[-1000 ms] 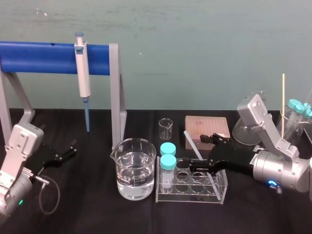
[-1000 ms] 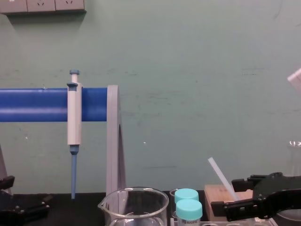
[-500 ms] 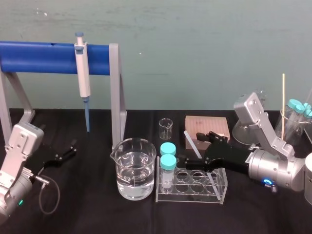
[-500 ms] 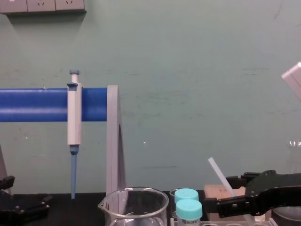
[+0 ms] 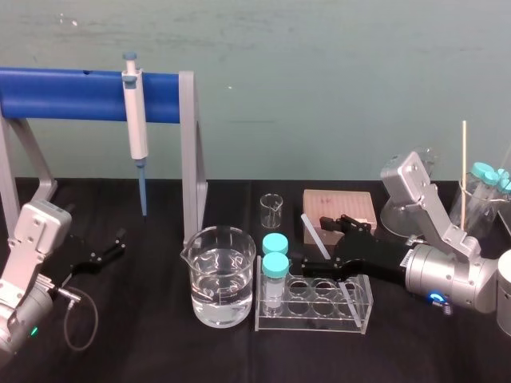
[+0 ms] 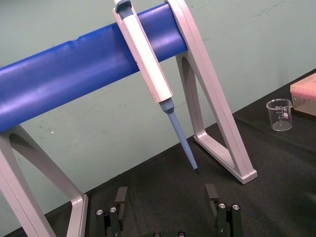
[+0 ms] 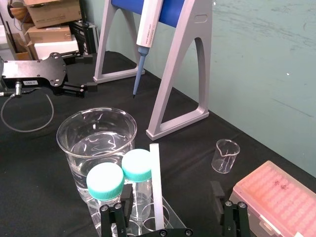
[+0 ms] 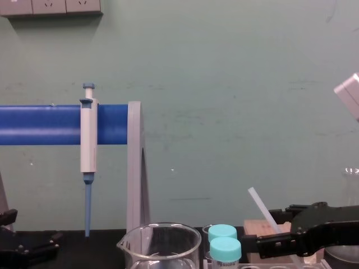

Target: Pick up the stirring rod with one hand, then place it down.

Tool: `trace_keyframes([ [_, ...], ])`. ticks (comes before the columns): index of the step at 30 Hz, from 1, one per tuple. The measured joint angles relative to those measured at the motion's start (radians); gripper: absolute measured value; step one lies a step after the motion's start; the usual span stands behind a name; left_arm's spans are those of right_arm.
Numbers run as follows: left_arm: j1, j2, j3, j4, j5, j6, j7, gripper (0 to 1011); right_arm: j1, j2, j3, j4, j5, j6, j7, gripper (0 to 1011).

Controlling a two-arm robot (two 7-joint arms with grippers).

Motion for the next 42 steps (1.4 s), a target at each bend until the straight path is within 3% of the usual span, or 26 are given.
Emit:
trace_keyframes([
  [6, 0.0, 0.0, 0.0, 0.0, 0.0, 0.0, 0.0, 1000, 0.0, 0.0, 0.0, 0.0, 0.001, 0.0, 0.0, 893],
  [14, 0.0, 0.0, 0.0, 0.0, 0.0, 0.0, 0.0, 1000, 0.001, 0.001, -0.001, 0.0, 0.002, 0.001, 0.0, 682],
  [17, 0.0, 0.0, 0.0, 0.0, 0.0, 0.0, 0.0, 1000, 0.001, 0.001, -0.001, 0.0, 0.003, 0.001, 0.0, 538],
  [33, 0.0, 0.0, 0.0, 0.0, 0.0, 0.0, 0.0, 1000, 0.001, 0.001, -0.001, 0.0, 0.004, 0.002, 0.001, 70],
  [42, 0.0, 0.0, 0.0, 0.0, 0.0, 0.0, 0.0, 1000, -0.025, -0.011, 0.031, -0.001, 0.014, -0.054, -0.009, 66],
])
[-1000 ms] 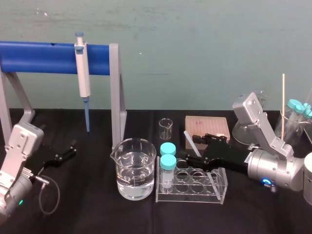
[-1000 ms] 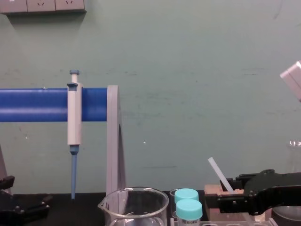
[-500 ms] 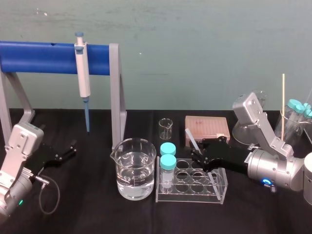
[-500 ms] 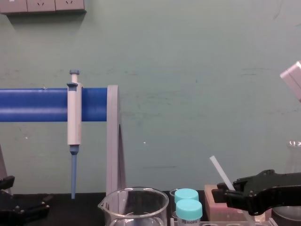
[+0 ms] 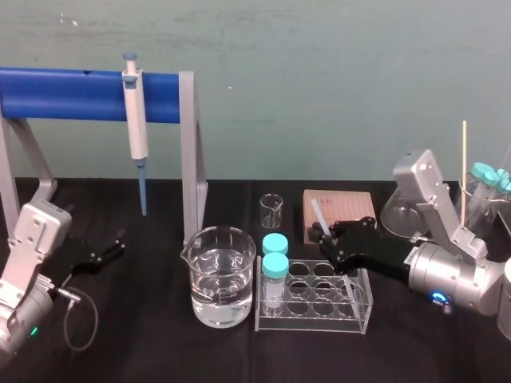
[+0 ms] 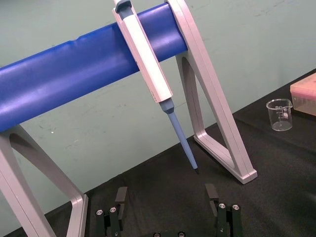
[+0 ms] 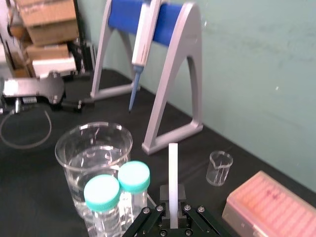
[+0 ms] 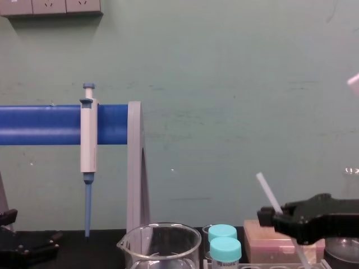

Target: Pick up the stirring rod with one hand, then place it down.

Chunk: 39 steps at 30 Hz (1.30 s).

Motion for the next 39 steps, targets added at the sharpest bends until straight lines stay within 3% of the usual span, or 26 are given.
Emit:
trace_keyframes([
  [5, 0.0, 0.0, 0.0, 0.0, 0.0, 0.0, 0.0, 1000, -0.03, -0.016, 0.039, 0.003, 0.036, -0.082, 0.008, 66],
  [9, 0.0, 0.0, 0.0, 0.0, 0.0, 0.0, 0.0, 1000, -0.064, -0.032, 0.079, 0.005, 0.098, -0.161, 0.04, 65],
  [14, 0.0, 0.0, 0.0, 0.0, 0.0, 0.0, 0.0, 1000, -0.093, -0.035, 0.105, -0.005, 0.149, -0.213, 0.074, 65],
  [19, 0.0, 0.0, 0.0, 0.0, 0.0, 0.0, 0.0, 1000, -0.109, -0.022, 0.124, -0.035, 0.171, -0.248, 0.092, 65],
  [29, 0.0, 0.0, 0.0, 0.0, 0.0, 0.0, 0.0, 1000, -0.1, -0.02, 0.2, -0.117, 0.247, -0.324, 0.103, 66],
  [39, 0.0, 0.0, 0.0, 0.0, 0.0, 0.0, 0.0, 1000, -0.088, -0.014, 0.217, -0.146, 0.251, -0.34, 0.094, 65],
])
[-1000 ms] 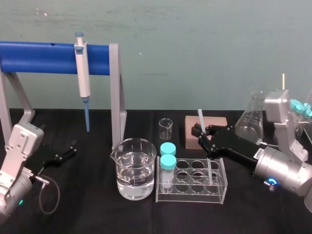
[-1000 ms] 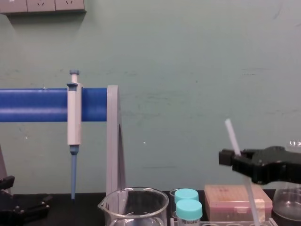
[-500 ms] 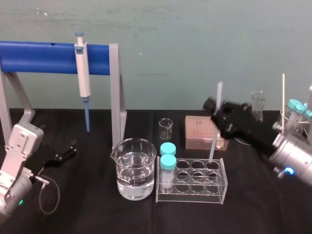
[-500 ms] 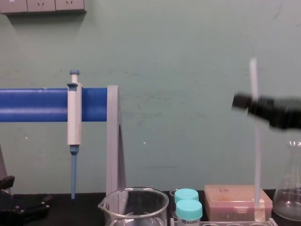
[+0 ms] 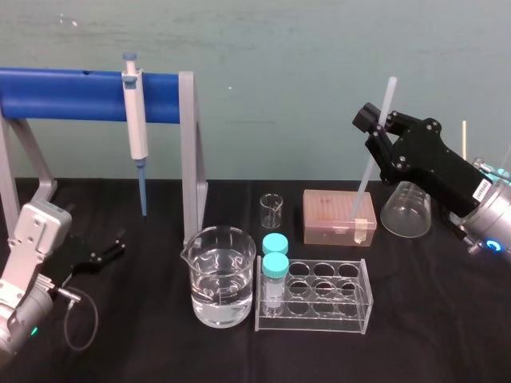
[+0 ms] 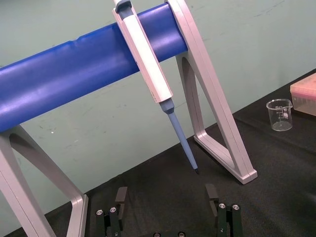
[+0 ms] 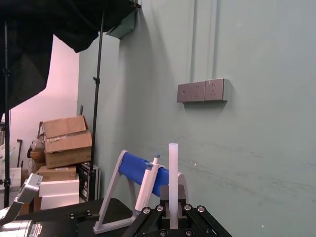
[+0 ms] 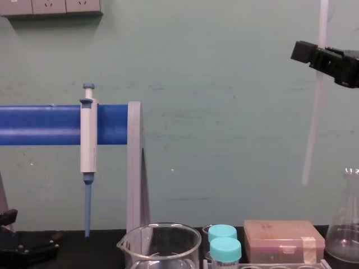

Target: Pick up the stirring rod with one hand, then place it down.

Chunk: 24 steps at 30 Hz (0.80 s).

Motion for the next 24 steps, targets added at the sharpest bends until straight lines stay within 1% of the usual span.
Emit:
trace_keyframes([
  [24, 0.0, 0.0, 0.0, 0.0, 0.0, 0.0, 0.0, 1000, -0.029, 0.015, 0.007, -0.033, -0.006, 0.009, -0.02, 65],
])
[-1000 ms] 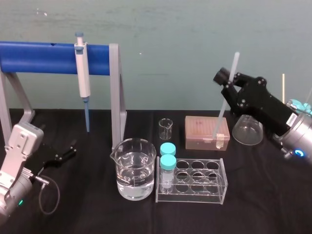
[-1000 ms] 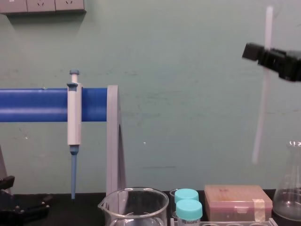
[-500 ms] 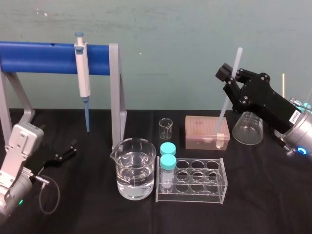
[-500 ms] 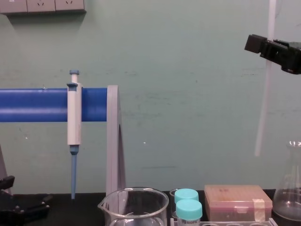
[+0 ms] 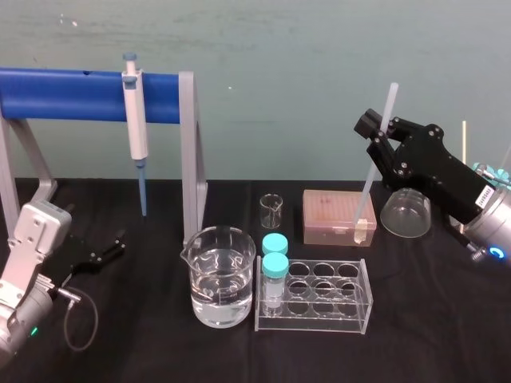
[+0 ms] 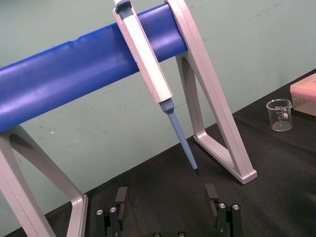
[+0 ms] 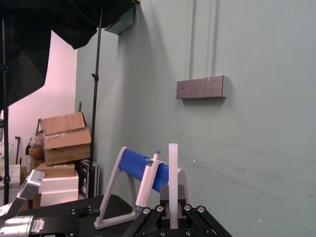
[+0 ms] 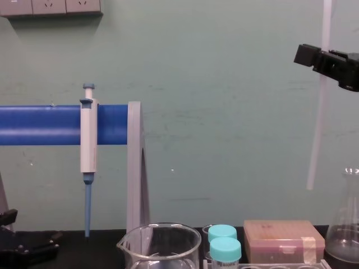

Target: Pick up the stirring rod with one hand, then place it down.

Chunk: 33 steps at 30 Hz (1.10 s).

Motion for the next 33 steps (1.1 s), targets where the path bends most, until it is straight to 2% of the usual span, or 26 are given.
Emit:
trace_keyframes([
  [33, 0.0, 0.0, 0.0, 0.0, 0.0, 0.0, 0.0, 1000, -0.02, 0.009, 0.004, -0.023, -0.006, 0.007, -0.008, 65],
])
